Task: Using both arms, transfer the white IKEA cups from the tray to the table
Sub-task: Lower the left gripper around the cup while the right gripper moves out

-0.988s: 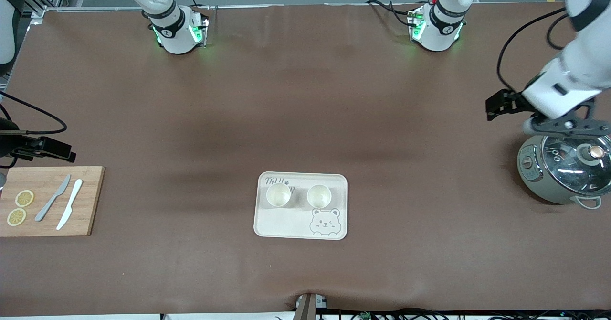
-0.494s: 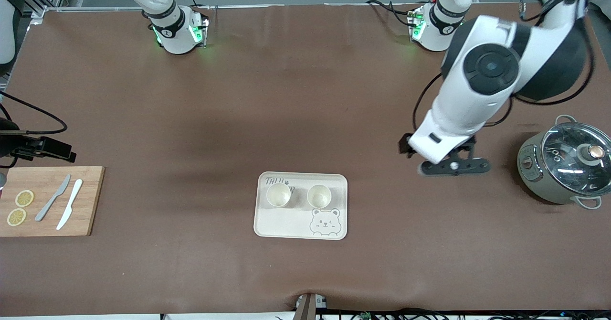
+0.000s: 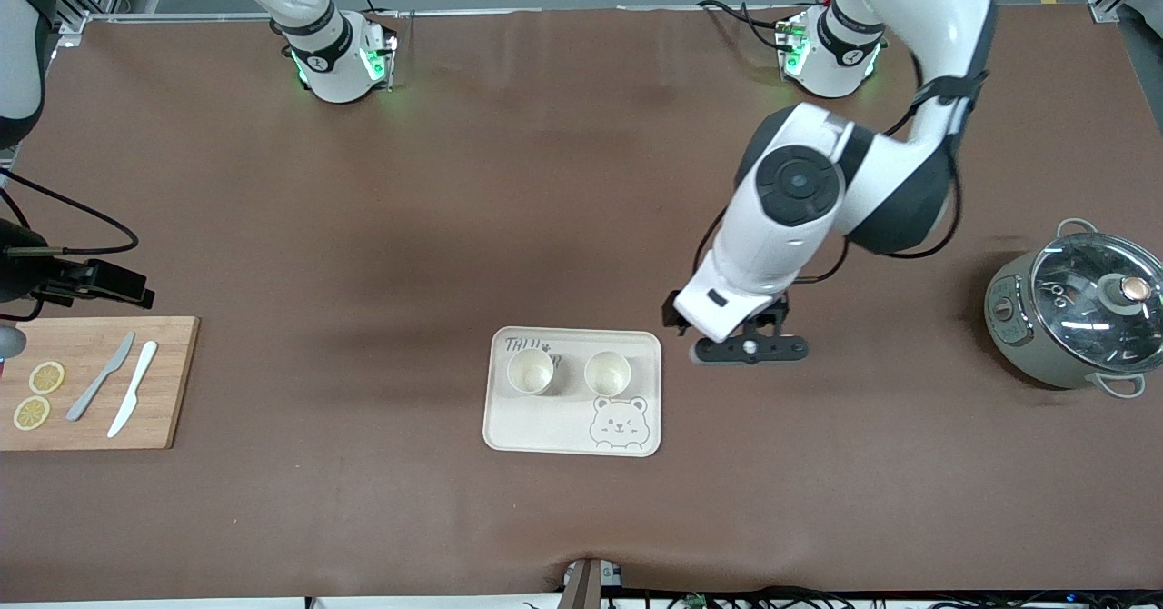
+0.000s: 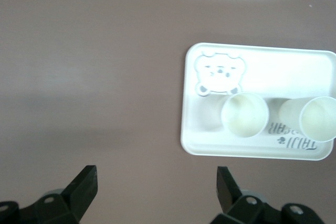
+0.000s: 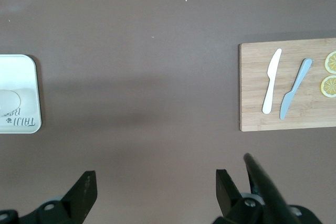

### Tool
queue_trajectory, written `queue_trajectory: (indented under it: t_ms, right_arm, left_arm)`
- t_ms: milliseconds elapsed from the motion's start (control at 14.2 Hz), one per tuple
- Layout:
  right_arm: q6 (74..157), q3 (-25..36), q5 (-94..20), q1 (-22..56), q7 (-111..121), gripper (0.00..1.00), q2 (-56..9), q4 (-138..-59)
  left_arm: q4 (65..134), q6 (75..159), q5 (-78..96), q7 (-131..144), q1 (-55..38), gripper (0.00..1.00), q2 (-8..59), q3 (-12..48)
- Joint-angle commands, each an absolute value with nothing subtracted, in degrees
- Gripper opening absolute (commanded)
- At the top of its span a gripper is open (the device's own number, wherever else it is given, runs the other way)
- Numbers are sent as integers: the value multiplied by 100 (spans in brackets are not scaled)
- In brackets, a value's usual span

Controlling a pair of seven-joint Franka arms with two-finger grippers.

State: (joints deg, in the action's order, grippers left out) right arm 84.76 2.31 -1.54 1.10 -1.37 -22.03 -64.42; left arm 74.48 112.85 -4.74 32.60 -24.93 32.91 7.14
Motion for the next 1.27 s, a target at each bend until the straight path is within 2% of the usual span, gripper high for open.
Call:
queue_trajectory:
  t_ms: [0,565,1200]
  right_arm:
    - [8499,229,-229,184,-237,100,-2171,-6469]
    - [8771,237,-229,658,-1166,100,-2267,-6495]
    - [9658,229,-255,1432,-2354,100,-2786,-6548]
  left_arm:
    - [7233,11635,-352,3313,-2697,100,3786,694]
    - [7199,12804,-360,3305,-2830,100,4666,668]
    - [6680,13016,-360,3296,-3146,100,5238,317]
